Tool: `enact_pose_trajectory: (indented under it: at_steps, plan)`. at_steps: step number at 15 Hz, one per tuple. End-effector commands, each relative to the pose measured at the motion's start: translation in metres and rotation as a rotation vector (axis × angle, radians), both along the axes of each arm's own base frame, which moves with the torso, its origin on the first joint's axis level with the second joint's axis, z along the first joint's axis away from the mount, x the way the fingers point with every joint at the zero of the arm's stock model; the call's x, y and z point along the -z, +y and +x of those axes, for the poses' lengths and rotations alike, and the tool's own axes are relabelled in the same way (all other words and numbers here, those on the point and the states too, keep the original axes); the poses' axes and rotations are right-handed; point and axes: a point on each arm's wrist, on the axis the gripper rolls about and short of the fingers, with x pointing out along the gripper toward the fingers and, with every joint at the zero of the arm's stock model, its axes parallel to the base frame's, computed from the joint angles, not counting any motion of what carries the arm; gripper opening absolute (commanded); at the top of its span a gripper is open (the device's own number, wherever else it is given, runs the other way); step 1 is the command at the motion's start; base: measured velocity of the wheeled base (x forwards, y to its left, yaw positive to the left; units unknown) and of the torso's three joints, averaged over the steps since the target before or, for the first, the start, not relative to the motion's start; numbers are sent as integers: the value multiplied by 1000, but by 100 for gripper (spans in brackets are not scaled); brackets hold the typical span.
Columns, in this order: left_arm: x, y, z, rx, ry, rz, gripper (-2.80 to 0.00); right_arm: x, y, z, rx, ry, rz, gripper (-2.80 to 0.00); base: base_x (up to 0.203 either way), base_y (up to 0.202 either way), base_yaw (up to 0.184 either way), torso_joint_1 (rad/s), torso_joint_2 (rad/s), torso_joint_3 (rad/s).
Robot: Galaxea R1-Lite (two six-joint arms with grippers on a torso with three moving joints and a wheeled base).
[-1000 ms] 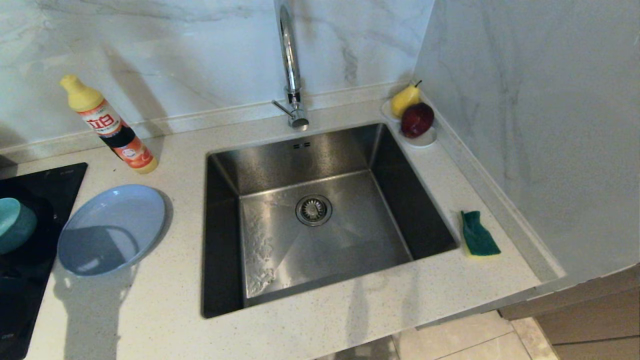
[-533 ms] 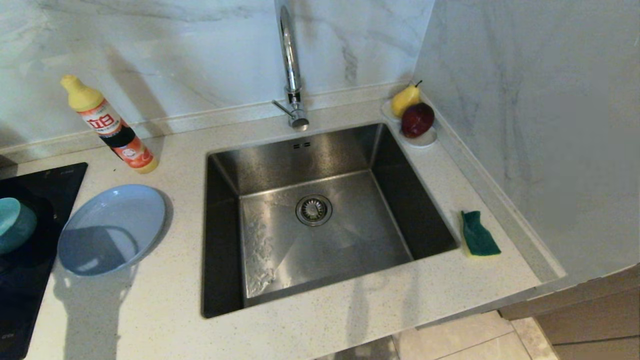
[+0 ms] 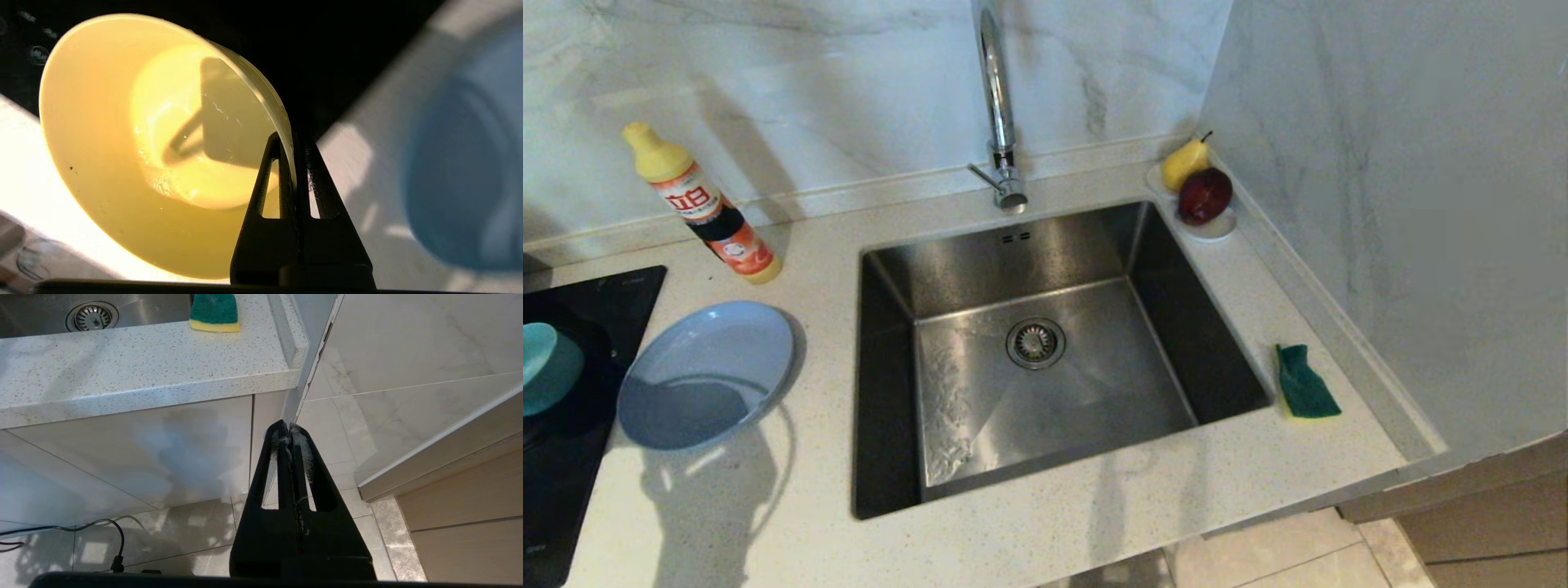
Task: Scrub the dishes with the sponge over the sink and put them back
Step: Place the bowl on the plate
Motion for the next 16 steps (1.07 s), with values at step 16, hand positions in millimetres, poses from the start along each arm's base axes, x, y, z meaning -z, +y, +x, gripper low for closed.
enact_pose_trajectory:
  at_steps: [16]
  plan:
    - [-82, -140, 73, 441, -112, 203, -280, 0, 0, 0, -1, 0, 0, -280, 0, 0, 0, 0, 0, 0]
